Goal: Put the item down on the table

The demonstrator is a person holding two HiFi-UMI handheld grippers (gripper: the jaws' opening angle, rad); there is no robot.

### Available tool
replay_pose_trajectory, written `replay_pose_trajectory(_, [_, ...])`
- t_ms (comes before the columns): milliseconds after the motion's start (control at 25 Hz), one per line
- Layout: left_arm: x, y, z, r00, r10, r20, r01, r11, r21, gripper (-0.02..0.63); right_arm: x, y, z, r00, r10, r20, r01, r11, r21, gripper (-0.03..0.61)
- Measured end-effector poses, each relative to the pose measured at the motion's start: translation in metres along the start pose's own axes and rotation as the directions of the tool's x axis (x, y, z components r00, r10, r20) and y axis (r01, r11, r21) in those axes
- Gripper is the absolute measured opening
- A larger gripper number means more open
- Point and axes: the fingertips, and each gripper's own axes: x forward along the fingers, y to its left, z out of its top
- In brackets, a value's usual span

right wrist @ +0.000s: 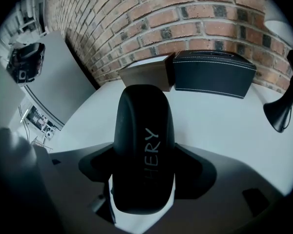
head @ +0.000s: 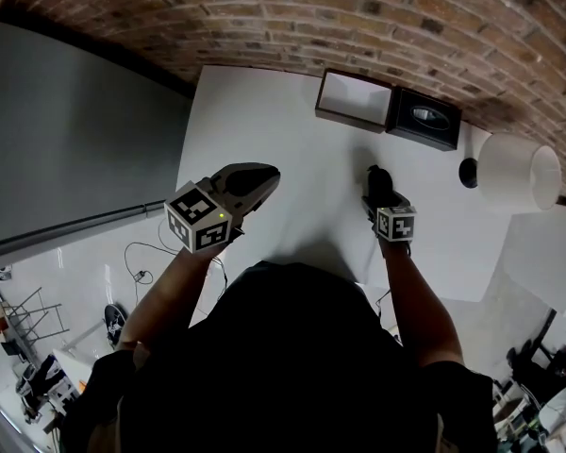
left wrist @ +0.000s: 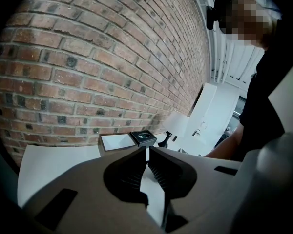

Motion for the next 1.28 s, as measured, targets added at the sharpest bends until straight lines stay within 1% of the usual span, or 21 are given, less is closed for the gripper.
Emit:
replay_pose_trajectory(320, [-0.001, 0.005, -0.005, 1.000, 0.001, -0.005, -0.001, 1.000, -0.011, 0.040, 0.009, -0.001, -0.005, 1.000, -0.016, -0.023, 0.016, 1.000, 0.000, 0.353])
replay_pose_trajectory(1280, [-0.002, 0.013, -0.005, 1.000, 0.002, -0.013, -0.003, 1.000, -0.013, 0.040, 0.026, 0.003, -0.003, 0.996, -0.045, -0.077, 0.042, 0.998, -0.044, 0.354])
